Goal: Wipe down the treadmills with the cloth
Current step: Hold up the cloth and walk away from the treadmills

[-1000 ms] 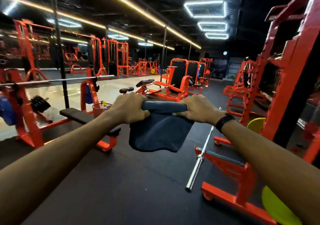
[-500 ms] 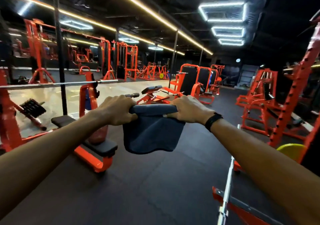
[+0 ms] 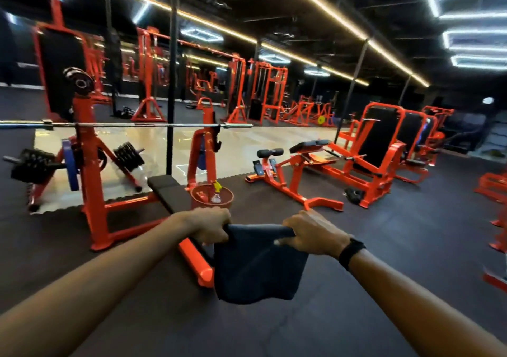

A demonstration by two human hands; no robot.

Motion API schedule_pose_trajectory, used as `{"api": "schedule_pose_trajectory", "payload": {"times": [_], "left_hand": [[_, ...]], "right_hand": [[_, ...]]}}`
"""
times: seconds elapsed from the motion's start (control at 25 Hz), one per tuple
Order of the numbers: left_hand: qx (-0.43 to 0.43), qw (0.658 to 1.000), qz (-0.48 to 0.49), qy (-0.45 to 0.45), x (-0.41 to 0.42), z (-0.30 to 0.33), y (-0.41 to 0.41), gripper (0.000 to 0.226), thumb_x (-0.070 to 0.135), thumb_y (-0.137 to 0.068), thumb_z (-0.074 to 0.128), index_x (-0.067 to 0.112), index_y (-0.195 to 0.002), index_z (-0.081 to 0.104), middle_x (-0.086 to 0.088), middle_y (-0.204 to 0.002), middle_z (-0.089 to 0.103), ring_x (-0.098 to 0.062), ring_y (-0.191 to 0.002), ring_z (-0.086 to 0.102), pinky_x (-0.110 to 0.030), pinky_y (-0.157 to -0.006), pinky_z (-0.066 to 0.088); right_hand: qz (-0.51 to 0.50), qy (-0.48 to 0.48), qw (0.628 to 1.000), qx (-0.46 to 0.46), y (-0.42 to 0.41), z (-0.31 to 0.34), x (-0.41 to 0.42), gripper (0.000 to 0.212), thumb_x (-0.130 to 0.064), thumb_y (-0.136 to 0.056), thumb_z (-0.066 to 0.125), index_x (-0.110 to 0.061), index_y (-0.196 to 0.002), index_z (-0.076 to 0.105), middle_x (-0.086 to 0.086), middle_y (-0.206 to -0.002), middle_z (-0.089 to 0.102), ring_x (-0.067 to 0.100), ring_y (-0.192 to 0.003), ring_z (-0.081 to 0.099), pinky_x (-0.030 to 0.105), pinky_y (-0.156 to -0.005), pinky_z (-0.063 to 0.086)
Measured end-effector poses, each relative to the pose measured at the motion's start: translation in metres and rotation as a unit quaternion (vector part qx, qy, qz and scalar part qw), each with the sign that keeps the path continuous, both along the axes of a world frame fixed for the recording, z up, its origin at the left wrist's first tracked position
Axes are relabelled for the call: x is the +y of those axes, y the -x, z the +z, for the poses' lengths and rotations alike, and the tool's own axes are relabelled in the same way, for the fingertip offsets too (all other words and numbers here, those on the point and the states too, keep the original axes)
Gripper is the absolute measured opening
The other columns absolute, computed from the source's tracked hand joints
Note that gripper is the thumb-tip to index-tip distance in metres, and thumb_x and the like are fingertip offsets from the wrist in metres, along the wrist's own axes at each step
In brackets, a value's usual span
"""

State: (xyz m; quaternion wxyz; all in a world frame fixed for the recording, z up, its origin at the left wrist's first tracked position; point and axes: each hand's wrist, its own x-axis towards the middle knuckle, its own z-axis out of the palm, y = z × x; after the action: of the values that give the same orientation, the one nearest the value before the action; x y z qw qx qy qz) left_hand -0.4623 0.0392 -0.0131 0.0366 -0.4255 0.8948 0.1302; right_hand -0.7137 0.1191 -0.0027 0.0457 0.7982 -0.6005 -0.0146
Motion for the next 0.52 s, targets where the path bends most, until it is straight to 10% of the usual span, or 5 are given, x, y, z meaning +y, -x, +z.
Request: {"api": "schedule_pose_trajectory", "payload": {"times": [0.52], "left_hand": [[-0.031,0.994,0.064,-0.081,-0.275,-0.074,0.016,0.011,0.023,-0.089,0.057,0.024,-0.096,0.066,0.006,-0.085,0.071,-0.015,-0.076,0.072,-0.03,-0.07,0.056]], "right_hand": [[0.04,-0.106,0.993,-0.044,0.028,-0.086,-0.301,0.042,-0.061,-0.092,0.059,-0.02,-0.082,0.061,0.0,-0.084,0.065,0.023,-0.079,0.062,0.036,-0.071,0.047]]}}
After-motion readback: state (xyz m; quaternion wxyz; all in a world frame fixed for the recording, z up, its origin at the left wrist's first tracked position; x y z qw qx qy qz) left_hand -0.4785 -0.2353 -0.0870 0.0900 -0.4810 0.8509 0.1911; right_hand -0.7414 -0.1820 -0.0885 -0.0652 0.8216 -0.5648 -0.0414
